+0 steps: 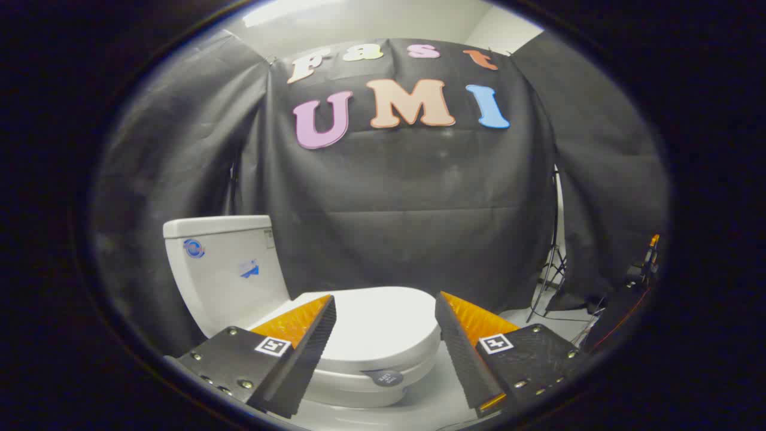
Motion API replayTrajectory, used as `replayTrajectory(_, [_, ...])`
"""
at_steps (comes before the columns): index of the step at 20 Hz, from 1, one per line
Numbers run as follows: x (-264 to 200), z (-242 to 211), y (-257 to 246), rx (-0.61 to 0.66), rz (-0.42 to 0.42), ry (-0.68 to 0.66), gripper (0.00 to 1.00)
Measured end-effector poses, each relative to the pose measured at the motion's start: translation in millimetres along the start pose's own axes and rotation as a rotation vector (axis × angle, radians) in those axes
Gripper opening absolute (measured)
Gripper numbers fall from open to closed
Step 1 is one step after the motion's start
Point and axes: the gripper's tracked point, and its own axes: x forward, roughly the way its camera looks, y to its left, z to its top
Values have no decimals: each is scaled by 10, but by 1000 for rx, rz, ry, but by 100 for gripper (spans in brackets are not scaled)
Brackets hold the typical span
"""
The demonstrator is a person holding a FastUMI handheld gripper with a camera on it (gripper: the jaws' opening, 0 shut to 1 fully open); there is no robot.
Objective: Open the toilet lid.
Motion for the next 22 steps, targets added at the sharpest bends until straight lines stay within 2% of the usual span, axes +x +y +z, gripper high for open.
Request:
replayTrajectory(11, [27, 87, -425, 15, -74, 10, 99])
replayTrajectory(22, [96, -21, -351, -2, -47, 42, 99])
